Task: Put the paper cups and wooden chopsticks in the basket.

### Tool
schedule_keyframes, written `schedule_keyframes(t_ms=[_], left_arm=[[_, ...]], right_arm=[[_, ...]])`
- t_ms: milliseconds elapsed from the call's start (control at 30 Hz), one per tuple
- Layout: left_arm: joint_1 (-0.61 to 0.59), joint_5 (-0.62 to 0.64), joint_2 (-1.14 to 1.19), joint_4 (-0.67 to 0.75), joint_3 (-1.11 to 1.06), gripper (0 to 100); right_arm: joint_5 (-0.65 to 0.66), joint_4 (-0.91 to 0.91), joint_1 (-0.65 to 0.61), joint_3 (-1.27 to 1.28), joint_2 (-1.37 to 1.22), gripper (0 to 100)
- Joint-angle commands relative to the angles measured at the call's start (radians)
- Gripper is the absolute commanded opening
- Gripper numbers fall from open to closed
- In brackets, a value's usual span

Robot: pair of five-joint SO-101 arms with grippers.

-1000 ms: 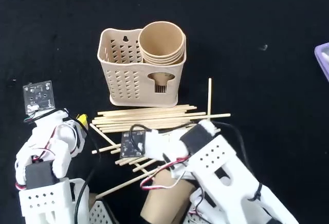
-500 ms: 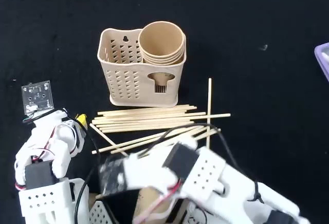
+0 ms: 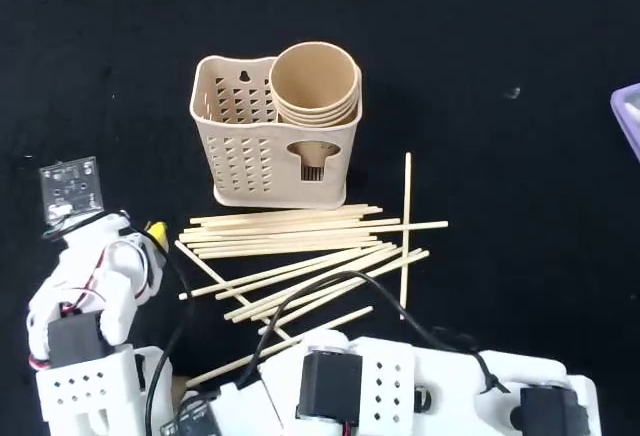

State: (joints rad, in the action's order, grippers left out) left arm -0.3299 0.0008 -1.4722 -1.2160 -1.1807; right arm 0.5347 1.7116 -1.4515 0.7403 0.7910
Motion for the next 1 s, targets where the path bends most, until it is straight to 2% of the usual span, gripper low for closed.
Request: schedule_keyframes(t_ms=[0,133,300,500,633,733,867,967], left_arm=[[-0.093,0.005,0.003,0.021,0.008,22],[-0.193,0.006,0.003,0.054,0.008,22],[-0.266,0.038,0.003,0.091,-0.010,22],[-0.262,0.057,0.003,0.092,-0.018,22],[-0.262,0.057,0.003,0.092,-0.019,22],[-0.262,0.057,0.003,0.092,-0.019,22],[-0.262,0.057,0.003,0.092,-0.019,22],[-0.262,0.057,0.003,0.092,-0.019,22]], right_arm=[[-0.011,-0.057,0.063,-0.045,0.025,4.7],[-0.025,-0.143,0.078,-0.028,0.022,5.0],[-0.130,-0.206,0.080,-0.013,0.024,5.0],[-0.141,-0.115,0.084,-0.136,0.024,5.7],[-0.143,-0.081,0.087,-0.156,0.024,17.2],[-0.135,-0.087,0.123,-0.131,0.024,24.0],[-0.133,-0.147,0.219,-0.070,0.016,25.0],[-0.133,-0.213,0.244,0.010,0.016,25.1]])
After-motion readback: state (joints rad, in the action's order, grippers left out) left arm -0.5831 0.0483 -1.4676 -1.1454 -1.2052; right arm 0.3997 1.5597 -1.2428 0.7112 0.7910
